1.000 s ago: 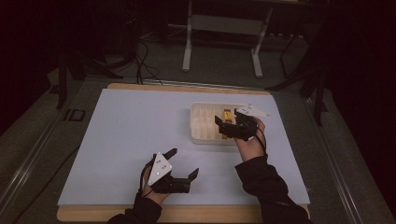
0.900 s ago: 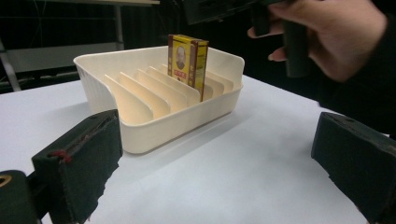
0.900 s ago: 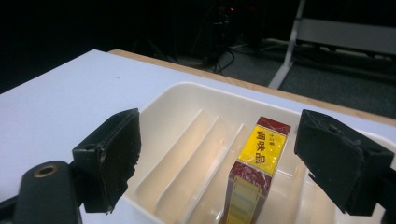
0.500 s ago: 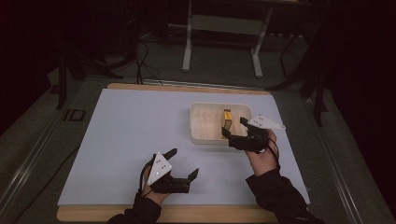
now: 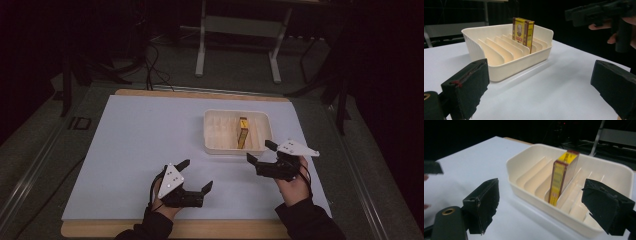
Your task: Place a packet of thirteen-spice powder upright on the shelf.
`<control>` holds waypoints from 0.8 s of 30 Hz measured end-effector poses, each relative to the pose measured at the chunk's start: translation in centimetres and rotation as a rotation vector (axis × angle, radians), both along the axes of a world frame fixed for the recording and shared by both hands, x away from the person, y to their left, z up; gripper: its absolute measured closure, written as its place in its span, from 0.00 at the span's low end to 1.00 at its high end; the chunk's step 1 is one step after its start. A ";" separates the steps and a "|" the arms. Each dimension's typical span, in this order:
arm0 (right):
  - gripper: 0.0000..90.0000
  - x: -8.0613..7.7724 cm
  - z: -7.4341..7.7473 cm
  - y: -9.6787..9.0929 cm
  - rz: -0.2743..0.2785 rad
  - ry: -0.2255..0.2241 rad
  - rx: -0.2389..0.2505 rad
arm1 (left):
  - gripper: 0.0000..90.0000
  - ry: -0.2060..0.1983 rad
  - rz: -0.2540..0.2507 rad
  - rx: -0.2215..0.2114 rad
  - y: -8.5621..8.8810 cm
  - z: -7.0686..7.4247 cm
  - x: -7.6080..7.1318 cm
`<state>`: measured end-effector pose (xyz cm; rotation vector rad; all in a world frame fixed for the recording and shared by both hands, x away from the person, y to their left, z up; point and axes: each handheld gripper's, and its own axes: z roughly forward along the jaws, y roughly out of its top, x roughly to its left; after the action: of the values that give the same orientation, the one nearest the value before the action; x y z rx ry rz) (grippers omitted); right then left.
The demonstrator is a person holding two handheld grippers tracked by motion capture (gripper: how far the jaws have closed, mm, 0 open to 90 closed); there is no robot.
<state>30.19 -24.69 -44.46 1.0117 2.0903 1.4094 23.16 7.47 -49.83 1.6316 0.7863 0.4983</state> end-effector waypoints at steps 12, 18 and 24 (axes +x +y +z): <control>0.16 -2.3 -1.6 -1.6 0.026 0.024 -0.029 | 0.03 0.001 0.001 -0.001 0.0 0.0 0.0; 0.16 -3.4 -2.4 -2.5 0.042 0.051 -0.049 | 0.03 0.001 0.000 -0.001 0.0 0.0 0.0; 0.16 -3.9 -2.8 -3.6 0.040 0.050 -0.063 | 0.03 -0.002 -0.002 -0.002 0.0 0.1 0.0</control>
<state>26.24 -28.27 -47.24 0.9953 2.1881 1.3406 23.13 7.51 -49.77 1.6299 0.7828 0.4977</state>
